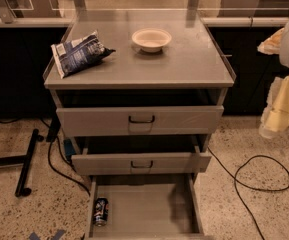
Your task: Pick pepsi can from bottom drawer and place on counter
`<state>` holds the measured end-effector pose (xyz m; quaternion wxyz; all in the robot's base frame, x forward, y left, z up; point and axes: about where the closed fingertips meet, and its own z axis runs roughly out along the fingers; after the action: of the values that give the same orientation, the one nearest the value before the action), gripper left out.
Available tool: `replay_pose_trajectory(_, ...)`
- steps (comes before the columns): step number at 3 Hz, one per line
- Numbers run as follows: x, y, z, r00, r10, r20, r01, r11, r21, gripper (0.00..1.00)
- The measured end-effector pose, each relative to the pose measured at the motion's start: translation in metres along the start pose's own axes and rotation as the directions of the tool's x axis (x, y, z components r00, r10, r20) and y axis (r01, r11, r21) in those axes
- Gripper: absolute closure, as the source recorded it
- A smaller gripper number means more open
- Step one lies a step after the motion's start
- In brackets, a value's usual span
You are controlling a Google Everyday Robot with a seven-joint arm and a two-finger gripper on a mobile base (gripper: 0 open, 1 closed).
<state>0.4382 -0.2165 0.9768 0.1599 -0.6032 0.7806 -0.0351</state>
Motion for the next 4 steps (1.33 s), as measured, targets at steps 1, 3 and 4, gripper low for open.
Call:
replay_pose_trajectory(1,0.000,0.000,0.000,1.000,0.000,0.000,0.000,1.0000,0.000,0.00)
replay_pose_trajectory(3,0.009,0.037,0.124,0.993,-0.047,0.109,0.058,0.9927,-0.105,0.00)
replay_pose_trajectory(4,0.011,0.073,0.231,0.960,-0.025,0.278,0.087,0.9731,-0.213,0.00)
